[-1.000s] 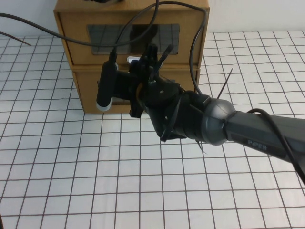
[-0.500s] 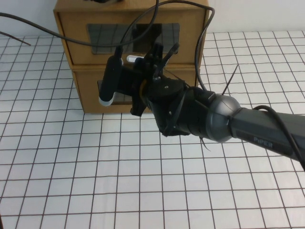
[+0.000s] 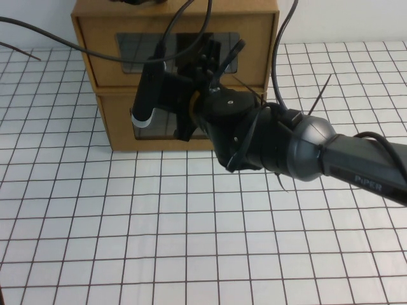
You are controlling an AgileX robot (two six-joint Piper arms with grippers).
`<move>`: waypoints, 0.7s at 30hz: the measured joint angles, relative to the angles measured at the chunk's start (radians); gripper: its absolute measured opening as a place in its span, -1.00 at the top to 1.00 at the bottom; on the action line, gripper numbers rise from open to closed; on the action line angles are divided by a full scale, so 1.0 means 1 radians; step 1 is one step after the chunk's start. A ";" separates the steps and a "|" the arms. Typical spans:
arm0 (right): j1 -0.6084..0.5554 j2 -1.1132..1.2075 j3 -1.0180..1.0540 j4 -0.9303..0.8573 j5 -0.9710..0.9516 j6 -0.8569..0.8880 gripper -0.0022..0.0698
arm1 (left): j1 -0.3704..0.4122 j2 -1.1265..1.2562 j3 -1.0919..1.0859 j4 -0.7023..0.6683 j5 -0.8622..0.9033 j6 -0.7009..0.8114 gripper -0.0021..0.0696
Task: Open the shoe box
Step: 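Pull the top drawer of the cardboard box fully open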
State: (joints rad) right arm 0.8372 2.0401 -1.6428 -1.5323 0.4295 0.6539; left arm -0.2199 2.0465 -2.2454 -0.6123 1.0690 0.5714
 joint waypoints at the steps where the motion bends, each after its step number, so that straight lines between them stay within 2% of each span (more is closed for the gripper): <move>1: 0.000 0.000 0.000 -0.005 0.000 0.000 0.49 | 0.000 0.000 0.000 0.000 0.002 0.000 0.95; 5: 0.000 0.002 0.000 -0.014 -0.019 0.000 0.47 | 0.000 0.000 -0.001 0.000 0.002 0.000 0.95; 12: 0.000 0.010 0.000 -0.011 -0.031 0.000 0.25 | 0.000 0.000 -0.001 0.000 0.004 0.000 0.95; 21: 0.000 0.016 0.000 0.005 -0.031 0.000 0.29 | 0.000 0.000 -0.001 0.000 0.006 0.000 0.95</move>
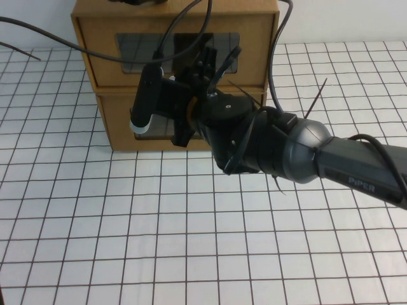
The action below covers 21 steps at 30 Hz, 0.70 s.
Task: Open the shoe box
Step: 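Pull the top drawer of the cardboard box fully open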
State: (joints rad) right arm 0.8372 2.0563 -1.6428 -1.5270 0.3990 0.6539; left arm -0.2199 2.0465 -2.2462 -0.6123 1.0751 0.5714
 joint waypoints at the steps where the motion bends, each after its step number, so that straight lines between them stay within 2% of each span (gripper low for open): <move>1: 0.000 0.004 0.000 0.000 0.000 0.000 0.30 | 0.000 0.000 0.000 0.000 0.000 0.000 0.95; 21: -0.004 0.028 0.000 -0.074 0.004 0.000 0.37 | 0.000 0.000 0.000 0.000 0.002 0.006 0.95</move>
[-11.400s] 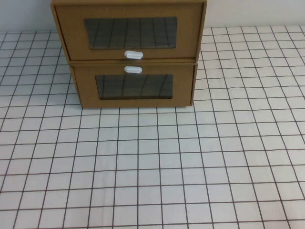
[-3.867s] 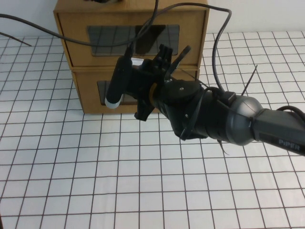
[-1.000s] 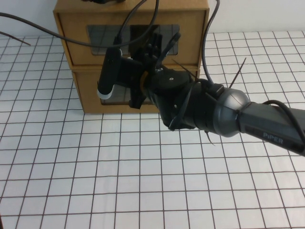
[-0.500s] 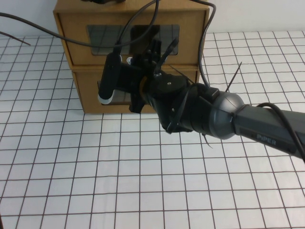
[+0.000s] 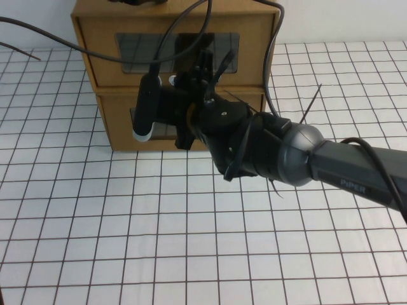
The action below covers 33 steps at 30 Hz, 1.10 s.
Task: Open the shoe box
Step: 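Pull the top drawer of the cardboard box fully open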
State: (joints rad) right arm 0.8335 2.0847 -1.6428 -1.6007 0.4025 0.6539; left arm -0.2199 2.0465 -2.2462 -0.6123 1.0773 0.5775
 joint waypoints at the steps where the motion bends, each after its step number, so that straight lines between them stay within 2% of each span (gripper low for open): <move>1: 0.000 0.002 0.000 -0.005 0.002 0.000 0.38 | 0.000 0.000 0.000 0.000 0.000 0.000 0.95; 18: 0.000 0.014 -0.002 -0.071 0.031 0.000 0.59 | 0.000 0.000 0.000 0.002 0.000 0.000 0.95; 25: 0.000 0.021 -0.009 -0.087 0.055 0.000 0.88 | 0.000 0.000 0.000 0.004 0.000 0.000 0.95; 33: 0.027 0.025 -0.011 -0.071 0.121 -0.059 0.91 | 0.000 0.000 0.000 0.002 0.003 -0.003 0.95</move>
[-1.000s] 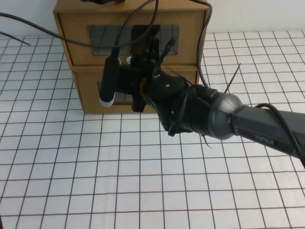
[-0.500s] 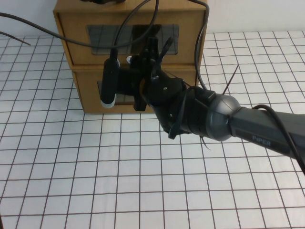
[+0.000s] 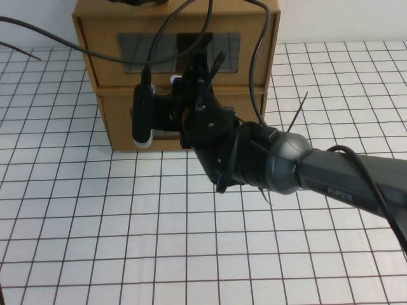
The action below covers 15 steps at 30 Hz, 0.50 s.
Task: Open the shoe box
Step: 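Pull the top drawer of the cardboard box fully open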
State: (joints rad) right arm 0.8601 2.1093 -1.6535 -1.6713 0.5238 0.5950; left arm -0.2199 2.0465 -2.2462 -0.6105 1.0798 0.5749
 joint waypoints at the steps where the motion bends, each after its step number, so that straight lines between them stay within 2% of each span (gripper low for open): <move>1: 0.007 0.000 0.000 0.012 0.009 -0.015 0.91 | 0.000 0.000 0.000 0.000 0.004 -0.002 0.95; 8: 0.048 -0.025 0.012 0.095 0.068 -0.066 0.92 | 0.000 0.000 0.000 -0.002 0.010 -0.006 0.95; 15: 0.082 -0.141 0.149 0.142 0.058 -0.073 0.93 | 0.000 0.000 0.000 -0.008 0.031 -0.019 0.95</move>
State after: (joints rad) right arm 0.9419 1.9678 -1.5041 -1.5290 0.5816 0.5224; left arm -0.2199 2.0465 -2.2462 -0.6186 1.1111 0.5561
